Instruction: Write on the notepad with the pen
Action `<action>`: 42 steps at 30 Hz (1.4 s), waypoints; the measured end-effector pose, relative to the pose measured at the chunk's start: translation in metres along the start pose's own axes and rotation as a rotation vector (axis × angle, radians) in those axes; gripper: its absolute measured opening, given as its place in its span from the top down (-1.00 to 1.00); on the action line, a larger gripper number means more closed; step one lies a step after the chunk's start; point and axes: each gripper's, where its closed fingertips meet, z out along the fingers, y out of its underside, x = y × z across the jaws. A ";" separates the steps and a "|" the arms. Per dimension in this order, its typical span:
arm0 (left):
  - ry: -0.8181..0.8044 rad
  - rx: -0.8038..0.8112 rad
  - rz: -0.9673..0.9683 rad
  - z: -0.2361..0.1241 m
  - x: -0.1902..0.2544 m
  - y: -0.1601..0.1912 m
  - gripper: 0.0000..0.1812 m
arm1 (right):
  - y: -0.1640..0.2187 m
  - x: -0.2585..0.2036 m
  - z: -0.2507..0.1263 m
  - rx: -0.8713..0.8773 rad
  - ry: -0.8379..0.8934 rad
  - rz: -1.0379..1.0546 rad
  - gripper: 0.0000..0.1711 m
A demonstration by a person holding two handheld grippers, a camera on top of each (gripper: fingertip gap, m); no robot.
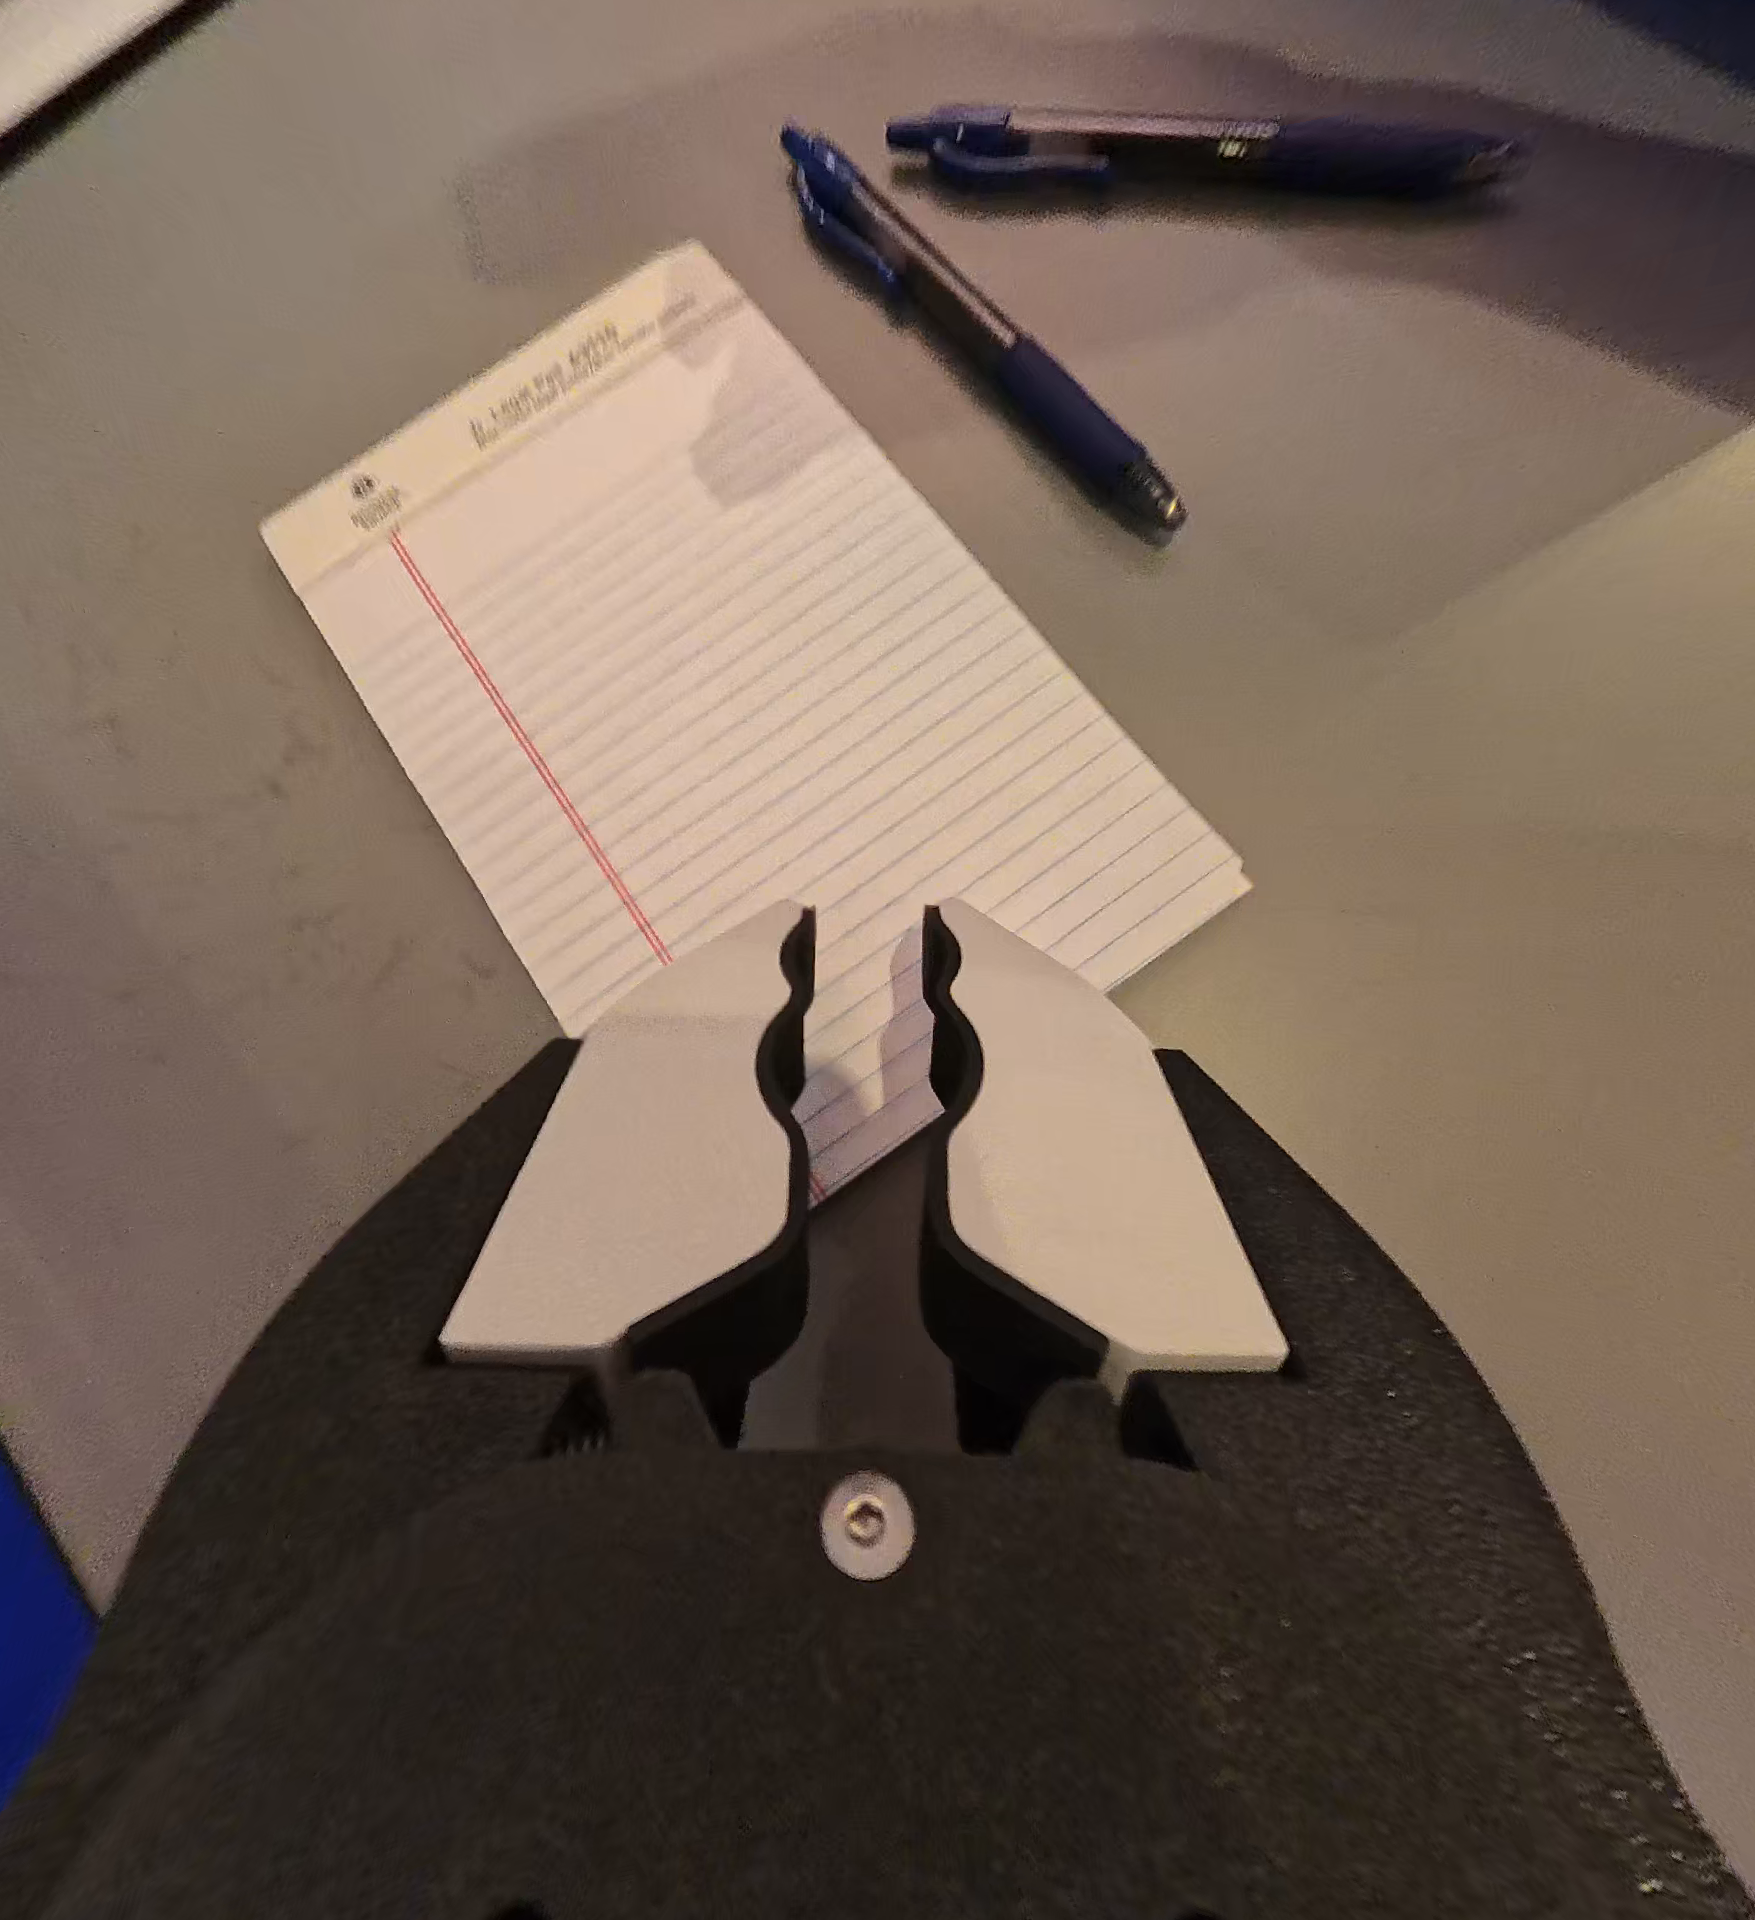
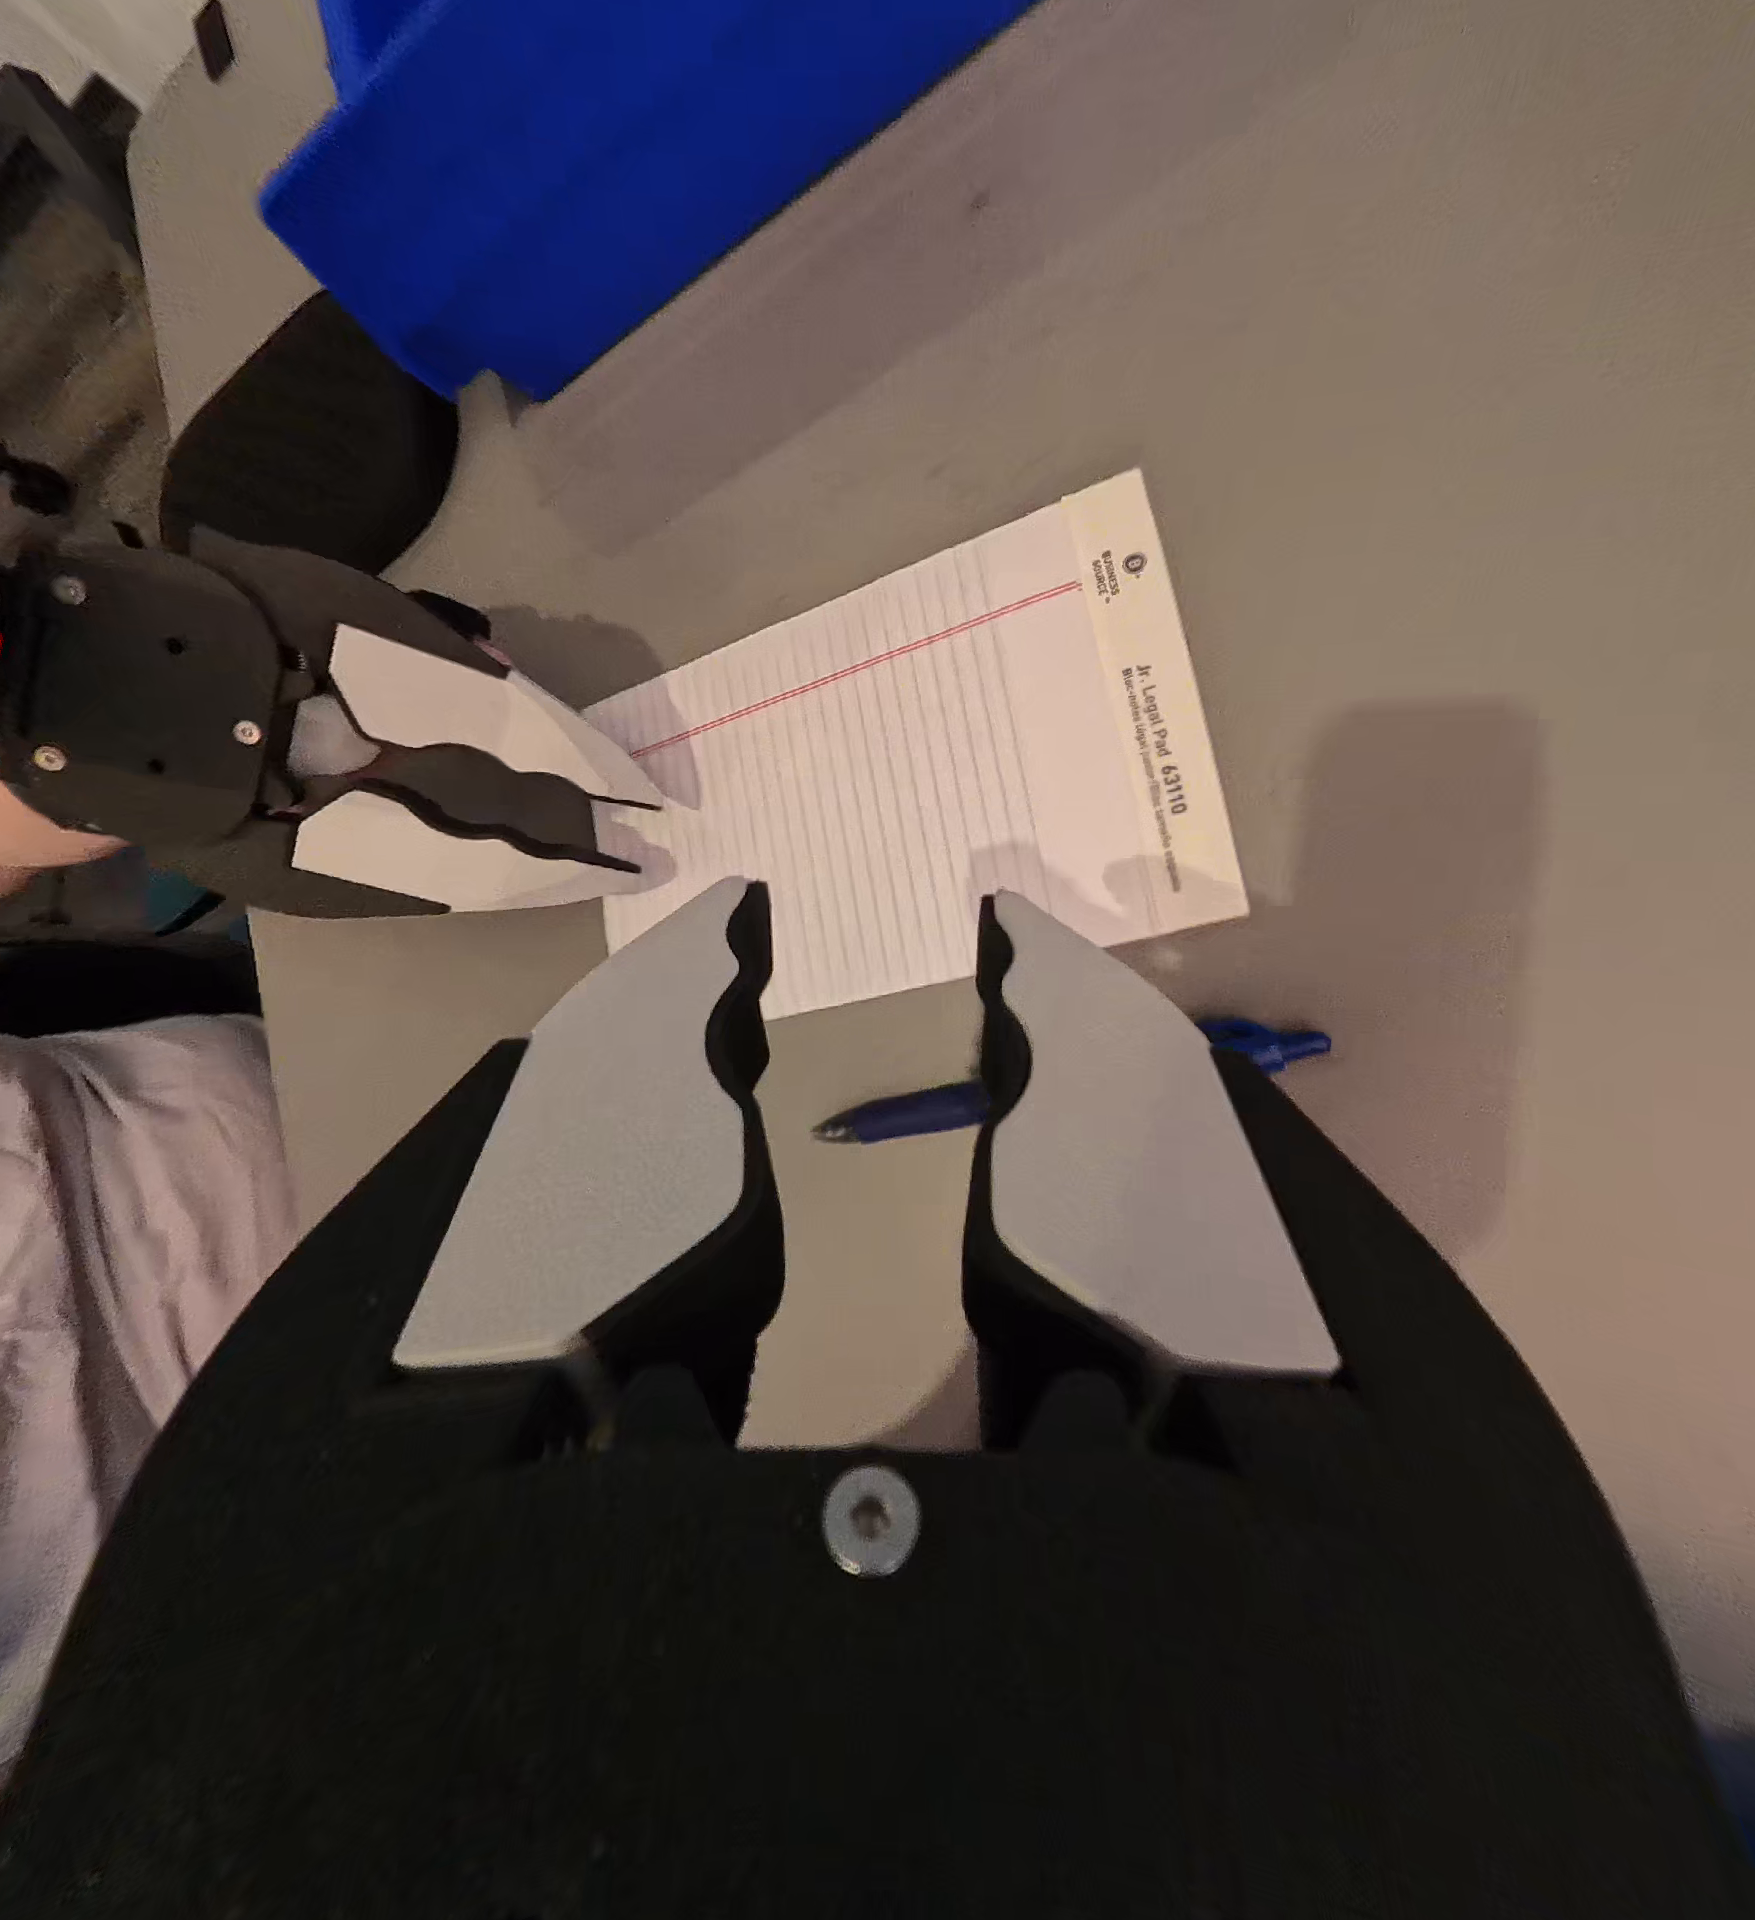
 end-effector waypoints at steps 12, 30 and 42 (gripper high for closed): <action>0.053 0.015 -0.058 0.010 0.001 0.011 1.00 | 0.011 0.068 0.054 -0.174 -0.035 -0.001 0.43; 0.049 0.050 -0.049 0.010 0.001 0.011 1.00 | 0.022 0.070 0.051 -0.302 -0.249 0.171 0.41; 0.041 0.058 -0.032 0.010 0.001 0.010 1.00 | 0.015 0.073 0.046 -0.116 -0.415 0.381 0.42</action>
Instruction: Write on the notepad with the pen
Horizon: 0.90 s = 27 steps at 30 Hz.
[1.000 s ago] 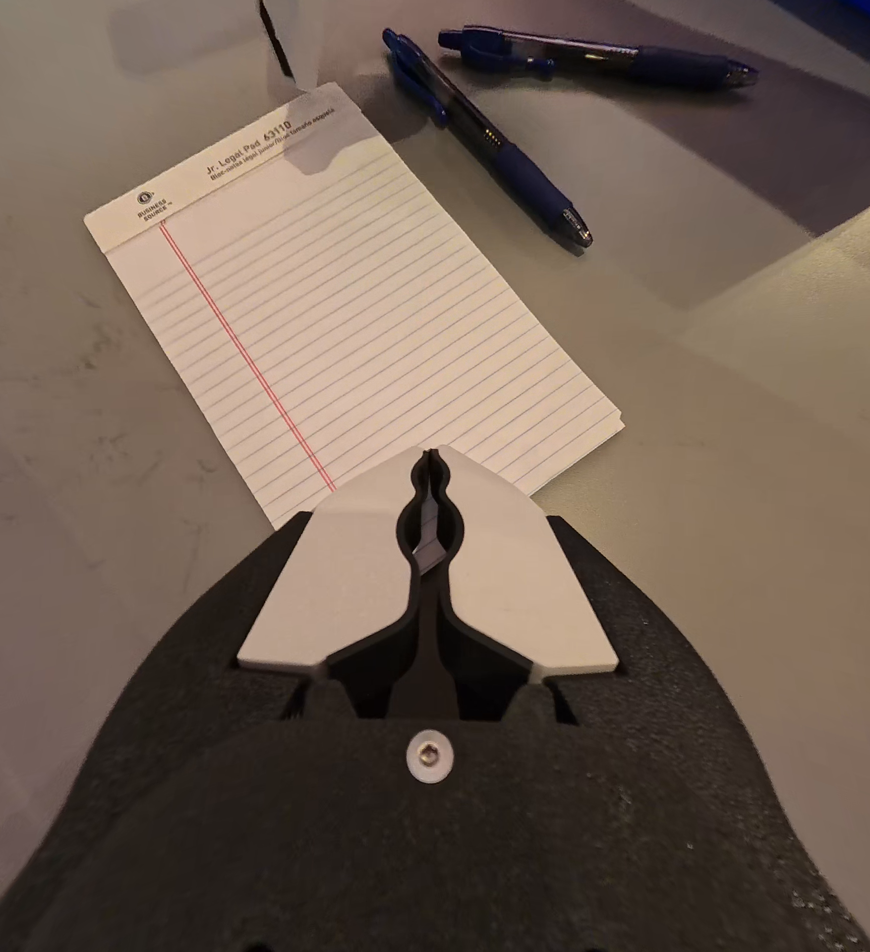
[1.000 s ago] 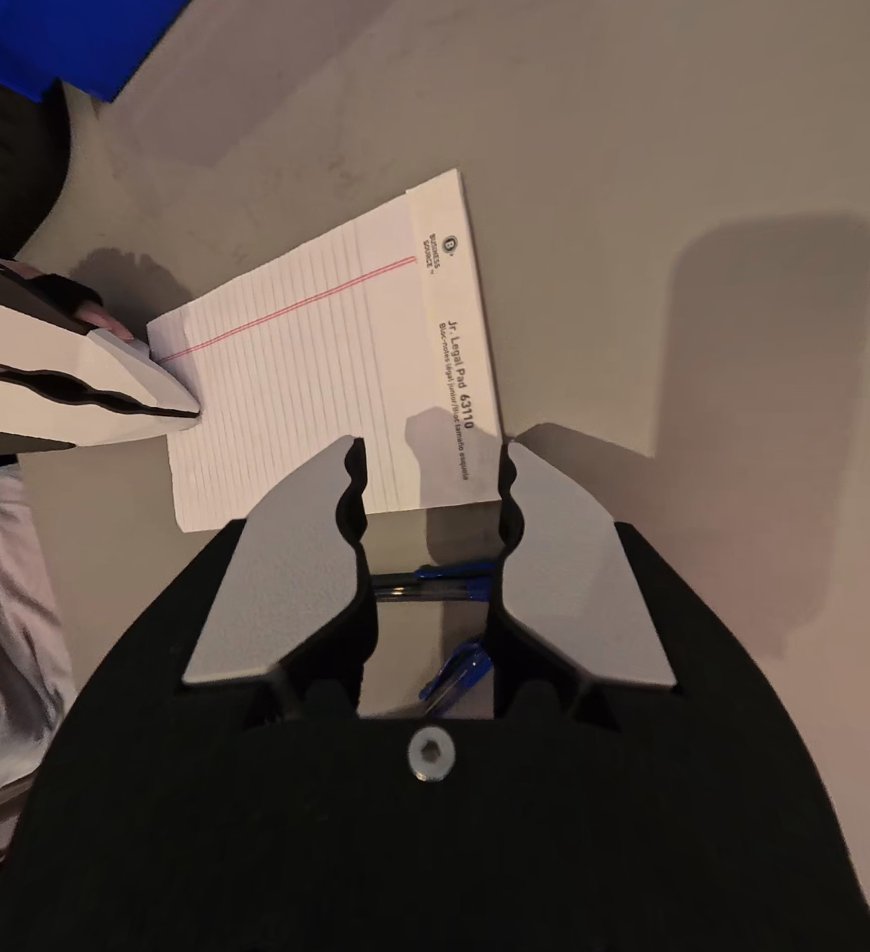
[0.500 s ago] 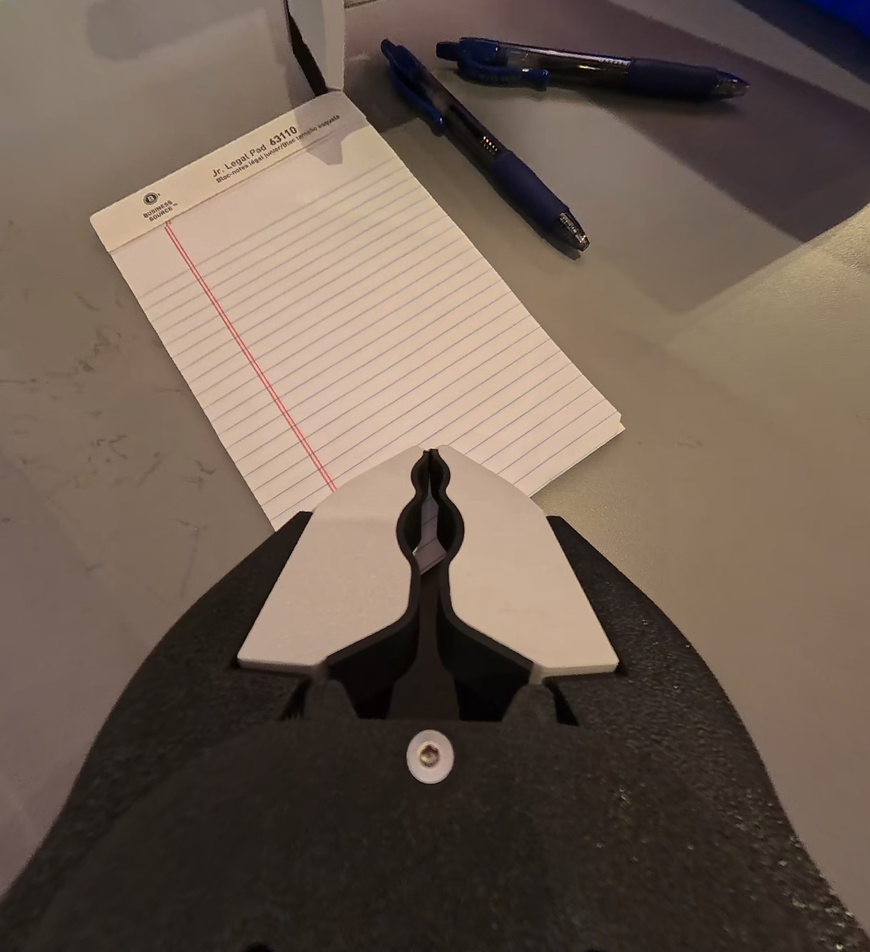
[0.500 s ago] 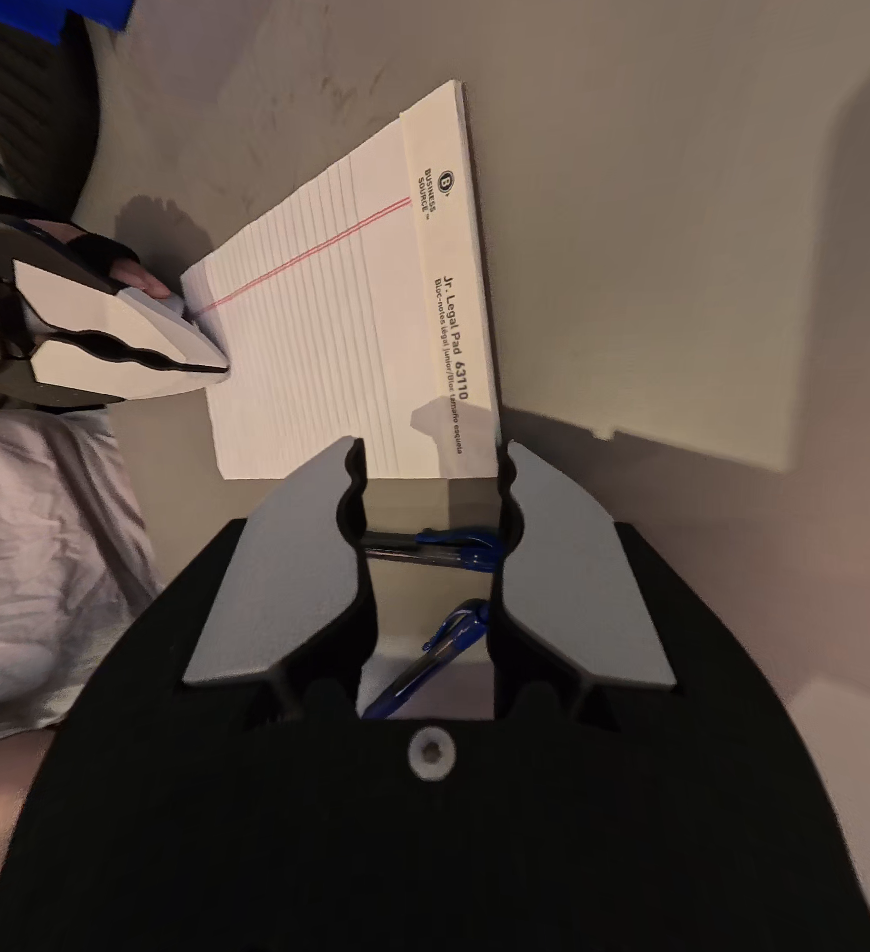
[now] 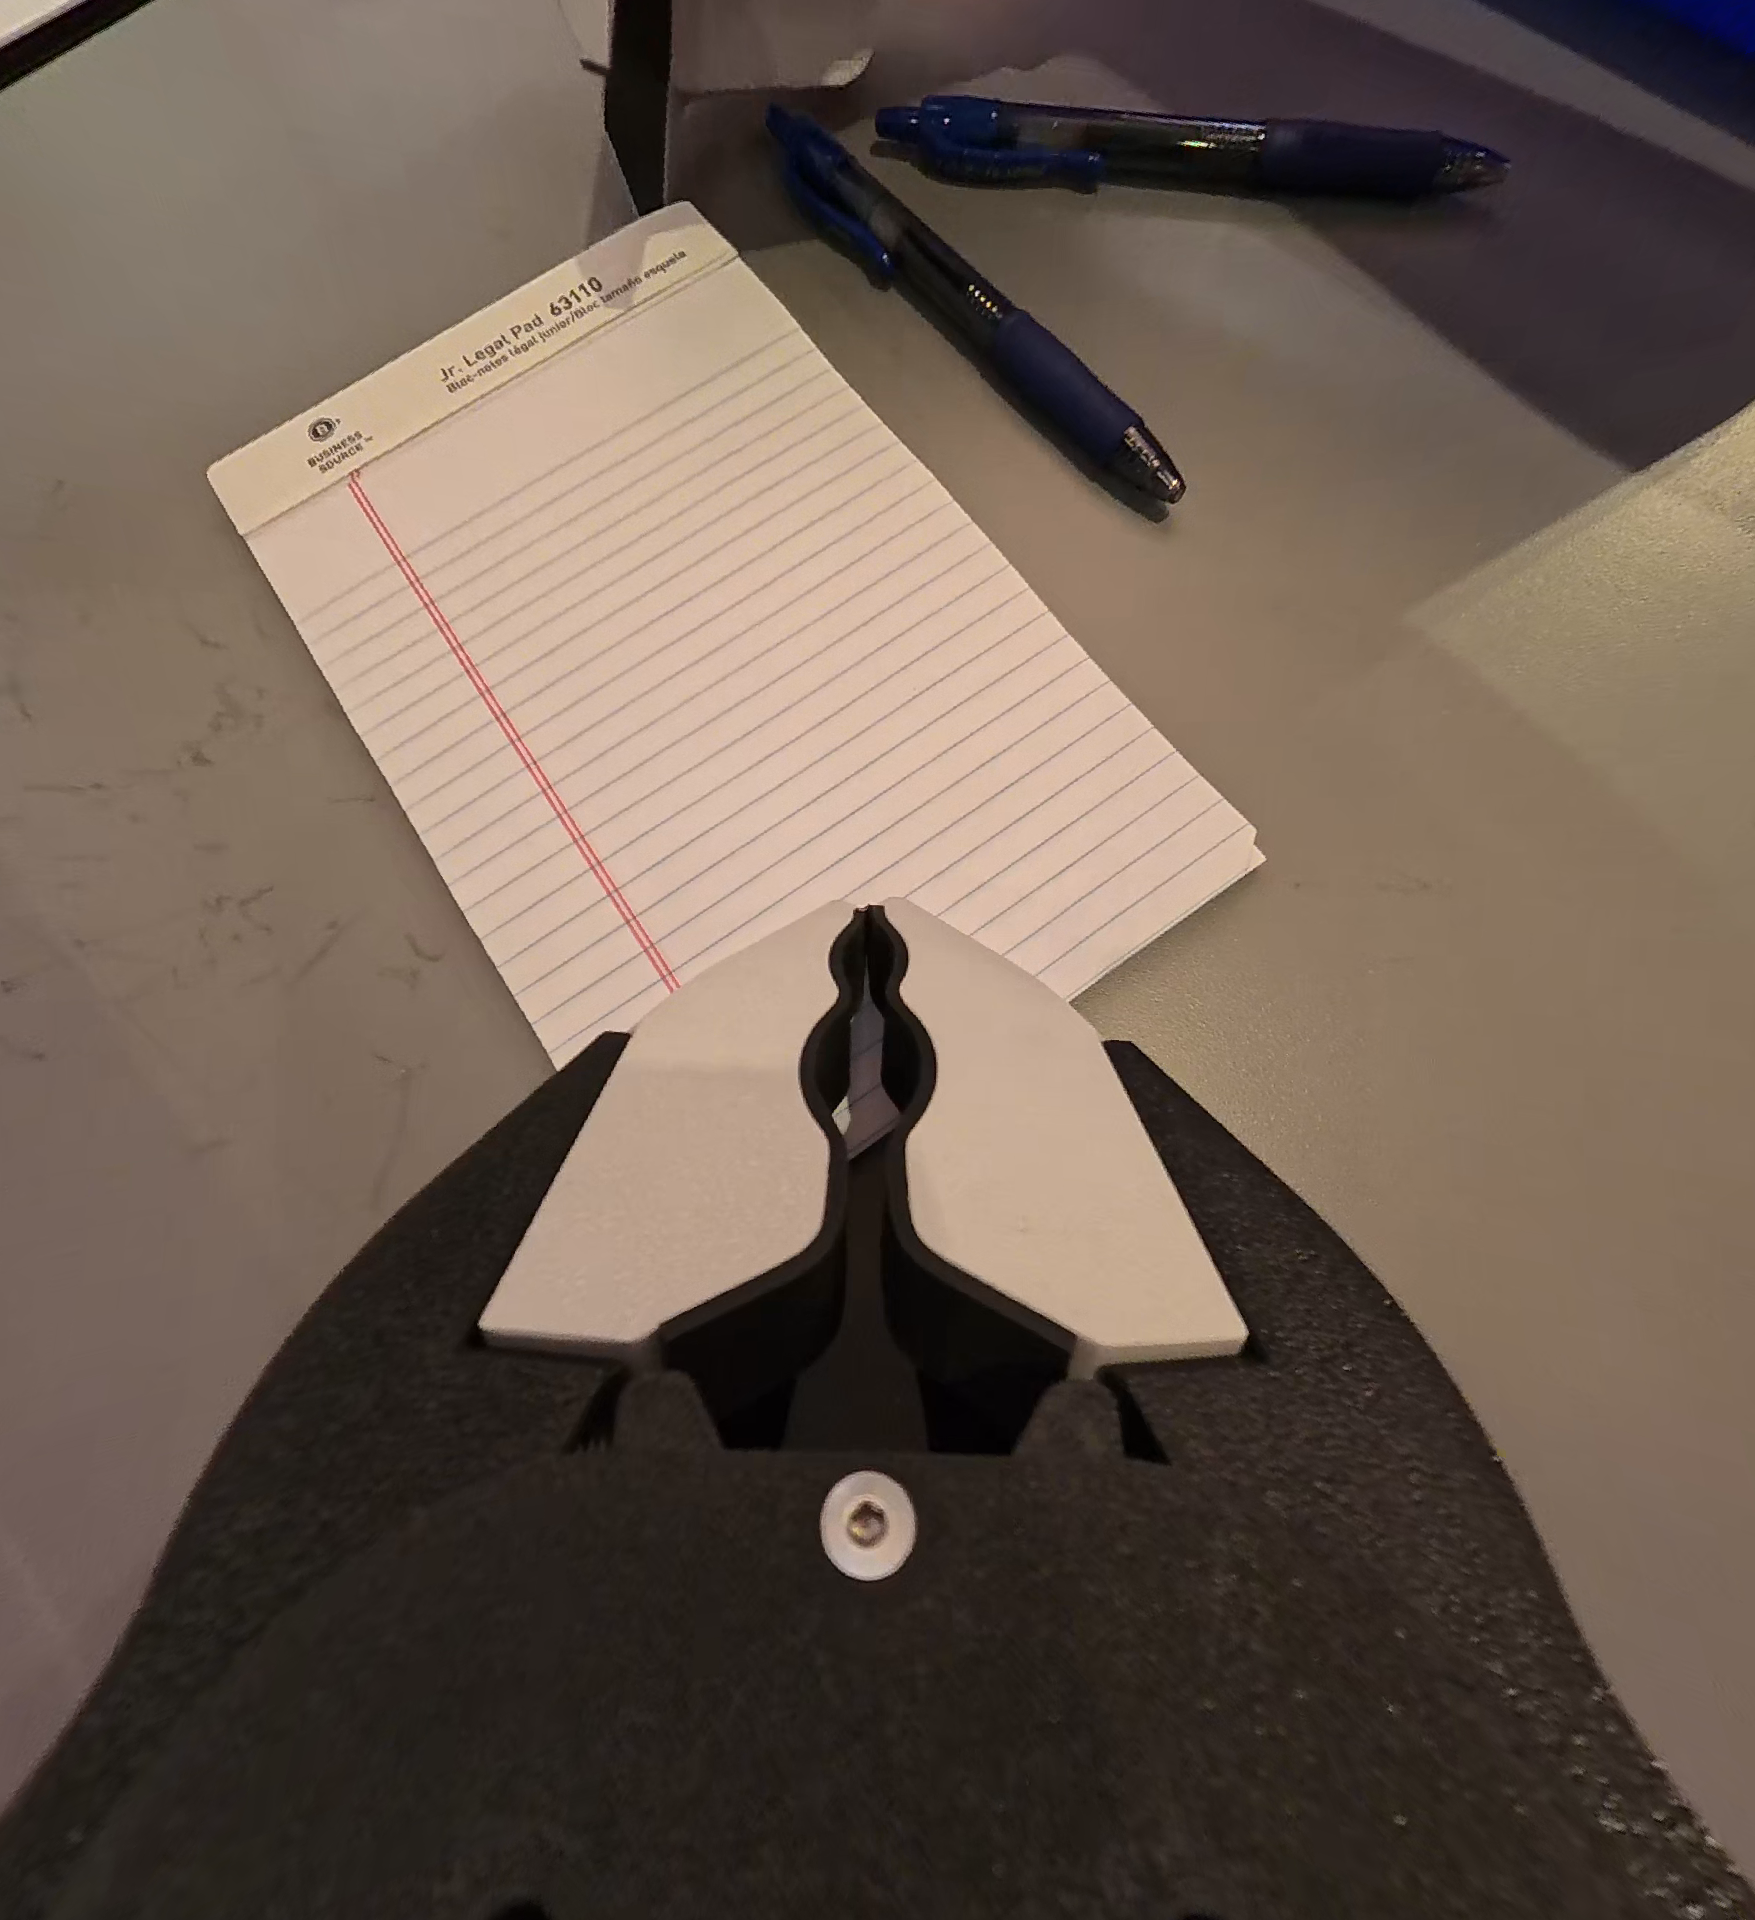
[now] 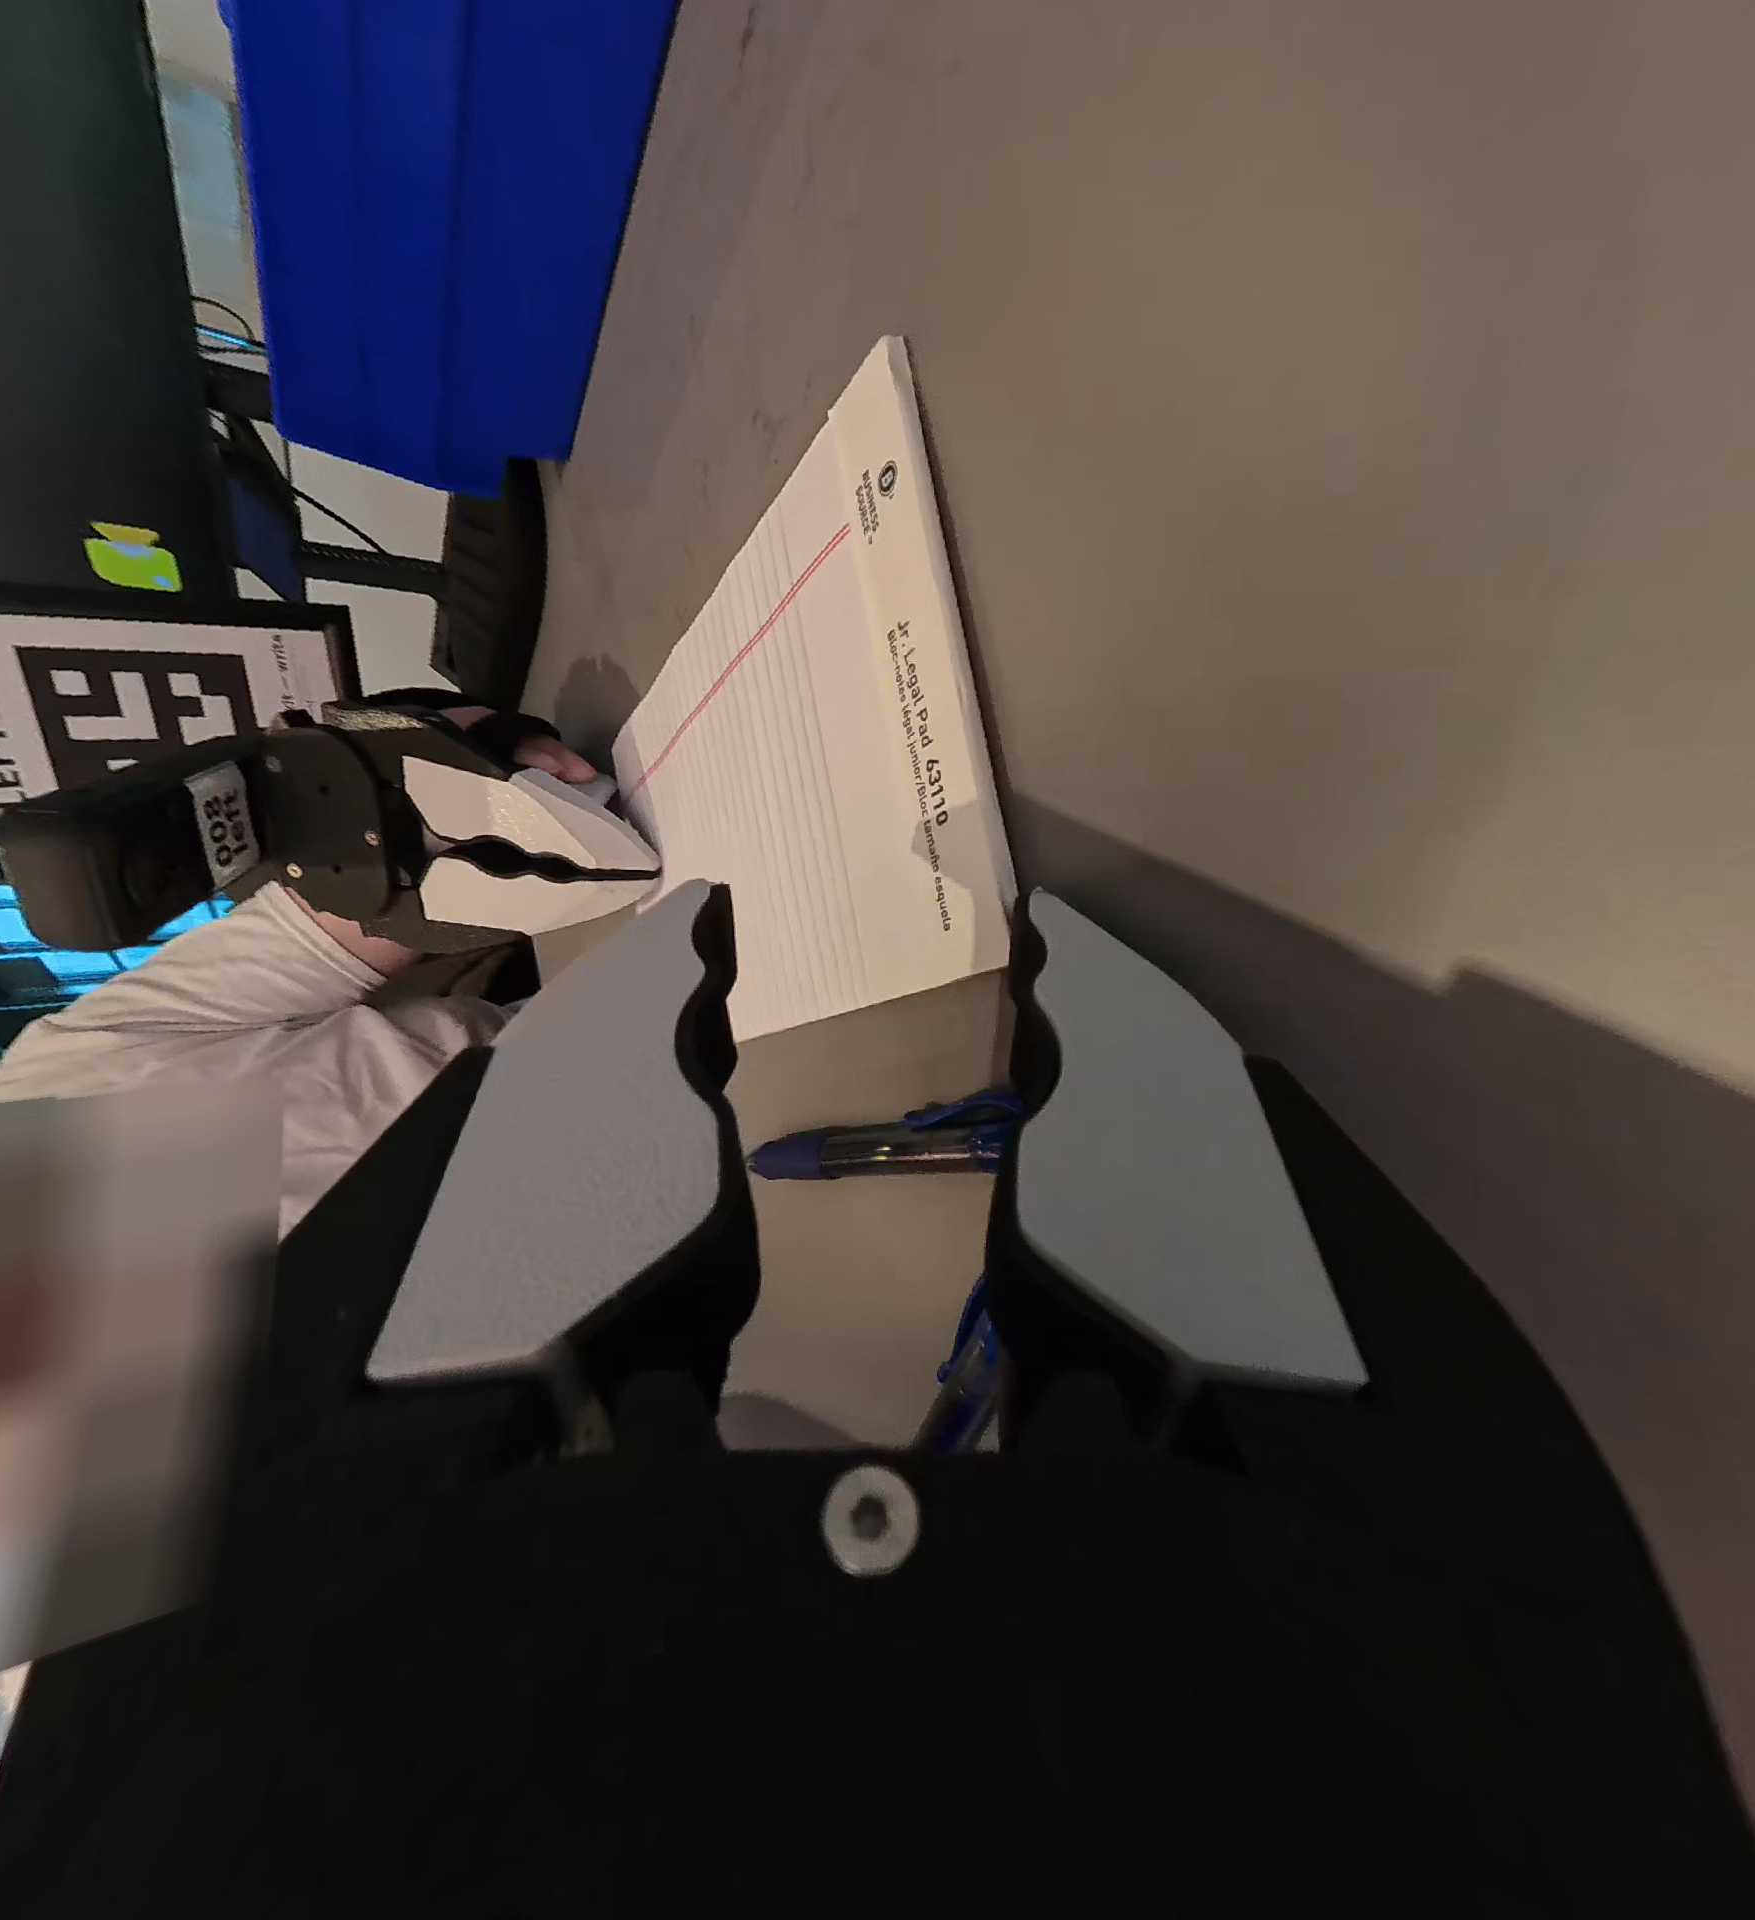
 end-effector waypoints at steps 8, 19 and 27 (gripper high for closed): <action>-0.002 0.007 0.000 0.000 0.000 0.000 1.00 | -0.004 -0.014 -0.012 0.102 -0.127 0.010 0.44; -0.023 0.005 0.012 0.001 0.001 -0.001 1.00 | -0.009 -0.008 -0.003 0.160 -0.042 0.094 0.35; -0.051 0.000 0.022 0.005 0.001 -0.005 1.00 | -0.012 0.005 0.005 0.211 0.151 0.142 0.48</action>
